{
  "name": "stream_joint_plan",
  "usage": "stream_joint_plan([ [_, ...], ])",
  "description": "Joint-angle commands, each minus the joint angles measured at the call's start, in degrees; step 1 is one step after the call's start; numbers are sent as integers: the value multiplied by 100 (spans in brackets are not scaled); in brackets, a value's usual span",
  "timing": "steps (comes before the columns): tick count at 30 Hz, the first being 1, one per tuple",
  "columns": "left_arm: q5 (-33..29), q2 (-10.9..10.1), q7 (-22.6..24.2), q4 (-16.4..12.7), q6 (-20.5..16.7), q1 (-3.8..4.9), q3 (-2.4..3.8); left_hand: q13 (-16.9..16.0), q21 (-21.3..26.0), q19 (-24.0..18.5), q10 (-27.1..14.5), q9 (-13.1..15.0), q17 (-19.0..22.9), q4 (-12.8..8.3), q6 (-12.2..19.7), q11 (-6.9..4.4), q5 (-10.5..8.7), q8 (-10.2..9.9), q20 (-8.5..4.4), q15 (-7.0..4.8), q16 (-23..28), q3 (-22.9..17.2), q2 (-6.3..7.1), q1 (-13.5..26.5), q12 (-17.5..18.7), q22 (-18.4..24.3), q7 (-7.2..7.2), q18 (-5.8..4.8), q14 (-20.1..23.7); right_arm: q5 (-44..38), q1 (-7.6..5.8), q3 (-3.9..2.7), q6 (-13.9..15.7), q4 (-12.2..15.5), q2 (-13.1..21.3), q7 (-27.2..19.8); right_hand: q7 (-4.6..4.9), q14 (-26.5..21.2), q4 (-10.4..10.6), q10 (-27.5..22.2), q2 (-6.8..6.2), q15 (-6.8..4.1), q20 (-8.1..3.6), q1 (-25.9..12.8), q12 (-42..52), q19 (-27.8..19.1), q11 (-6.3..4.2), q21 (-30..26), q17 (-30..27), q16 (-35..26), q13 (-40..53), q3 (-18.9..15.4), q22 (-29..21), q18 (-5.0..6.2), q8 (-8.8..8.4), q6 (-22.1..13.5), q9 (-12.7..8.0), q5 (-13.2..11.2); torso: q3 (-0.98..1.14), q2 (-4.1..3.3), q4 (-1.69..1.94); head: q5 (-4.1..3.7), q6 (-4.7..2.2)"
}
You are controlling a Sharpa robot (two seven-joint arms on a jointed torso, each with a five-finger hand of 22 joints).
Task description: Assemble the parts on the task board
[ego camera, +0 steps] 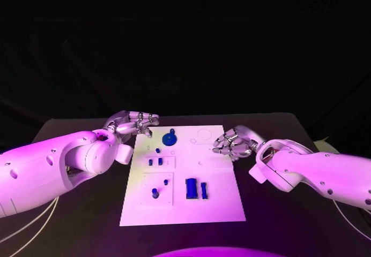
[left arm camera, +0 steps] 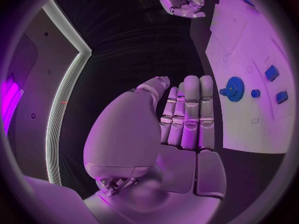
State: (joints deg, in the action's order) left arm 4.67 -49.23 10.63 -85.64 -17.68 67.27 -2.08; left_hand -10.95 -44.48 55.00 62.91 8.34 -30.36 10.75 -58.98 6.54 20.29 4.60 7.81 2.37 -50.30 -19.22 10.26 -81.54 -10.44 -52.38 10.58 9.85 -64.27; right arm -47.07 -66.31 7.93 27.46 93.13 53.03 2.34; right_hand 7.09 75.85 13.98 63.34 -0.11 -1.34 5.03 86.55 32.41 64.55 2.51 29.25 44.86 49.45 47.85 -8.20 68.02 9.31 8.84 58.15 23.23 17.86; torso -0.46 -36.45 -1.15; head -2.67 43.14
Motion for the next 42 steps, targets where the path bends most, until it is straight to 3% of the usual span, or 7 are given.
stream_joint_plan([
  [1,-417,130,330,213,-66,-21,3,-12,321,-221,-76,-16,224,115,58,24,-40,36,58,46,388,196,42,163,-48,179,-20,43,253,2282,-74,-10,-341,-470,-223,-1424,23,-352,-30,-210,33,51,41,113,-319,-214,39,-436,-603,-785,-352,-18,-261,103,-46,-56,-39,-71,-37,146,-33,-5,-161],
  [19,-1170,734,1155,976,-509,-174,3,744,4051,-1659,-1189,-476,2685,543,984,546,-8,-114,891,906,4699,2302,-619,-102,705,3093,-328,-409,1920,4014,-176,-89,-893,-2364,-1385,-2502,488,-1498,-472,-405,473,951,984,56,-2721,-1788,671,-2559,-3565,-4588,-3986,-286,-3433,148,-517,-328,-1313,-367,8,304,11,125,-597],
  [20,-902,679,722,946,-237,-156,-1,1095,4448,-2819,-2684,-834,3036,62,2425,198,-623,-460,380,564,5030,1922,-1026,2382,1044,3704,-543,-524,3234,3585,-176,-85,-535,-2293,-1348,-2107,104,-3369,-686,-2239,11,690,543,-2523,-2826,-3168,403,-2925,-3736,-4945,-4112,61,-4285,-219,-884,-1994,-1545,-786,-9,278,-23,100,-537],
  [28,-820,636,948,687,-691,-260,38,1095,4448,-3506,-3638,-834,3036,-230,3346,-28,-981,-460,84,356,5030,1922,-1026,3867,1044,4121,-1058,-581,4084,3816,-12,-231,-81,-1886,-1242,-2335,-87,-4425,-913,-3256,11,559,273,-4113,-3241,-4025,231,-2925,-3992,-4945,-4354,241,-5028,-315,-884,-2962,-1789,-1045,27,439,66,208,-756],
  [29,-790,621,1030,591,-858,-299,53,1095,4448,-3613,-3781,-834,3036,-278,3482,-62,-1035,-460,37,325,5030,1922,-1026,4096,1044,4180,-1058,-985,4210,3901,47,-284,86,-1736,-1203,-2419,-122,-4602,-942,-3428,11,536,230,-4367,-3241,-4160,204,-2925,-4020,-4945,-4377,270,-5127,-349,-884,-3121,-1819,-1089,35,475,86,232,-805],
  [30,-768,609,1091,521,-980,-327,64,1095,4448,-3685,-3879,-834,3036,-309,3574,-86,-1076,-460,6,302,5030,1922,-1026,4254,1044,4221,-1058,-985,4296,3964,92,-324,209,-1626,-1174,-2481,-144,-4718,-963,-3540,11,134,200,-4533,-3241,-4249,186,-2925,-4039,-4945,-4785,290,-5192,-376,-884,-3226,-1838,-1114,39,493,97,244,-831],
  [42,-494,467,1844,-347,-2497,-677,195,1095,4448,-4396,-4818,-834,3036,-606,4486,-654,-1449,-460,-303,-237,5030,1922,-1026,5784,1044,4620,-1058,-985,5124,4665,585,-766,1584,-391,-853,-3172,-709,-5839,-1398,-4632,11,134,-74,-6142,-3241,-5109,-251,-2925,-4486,-4945,-4785,820,-5822,-501,-884,-4236,-2323,-1377,46,527,115,267,-876],
])
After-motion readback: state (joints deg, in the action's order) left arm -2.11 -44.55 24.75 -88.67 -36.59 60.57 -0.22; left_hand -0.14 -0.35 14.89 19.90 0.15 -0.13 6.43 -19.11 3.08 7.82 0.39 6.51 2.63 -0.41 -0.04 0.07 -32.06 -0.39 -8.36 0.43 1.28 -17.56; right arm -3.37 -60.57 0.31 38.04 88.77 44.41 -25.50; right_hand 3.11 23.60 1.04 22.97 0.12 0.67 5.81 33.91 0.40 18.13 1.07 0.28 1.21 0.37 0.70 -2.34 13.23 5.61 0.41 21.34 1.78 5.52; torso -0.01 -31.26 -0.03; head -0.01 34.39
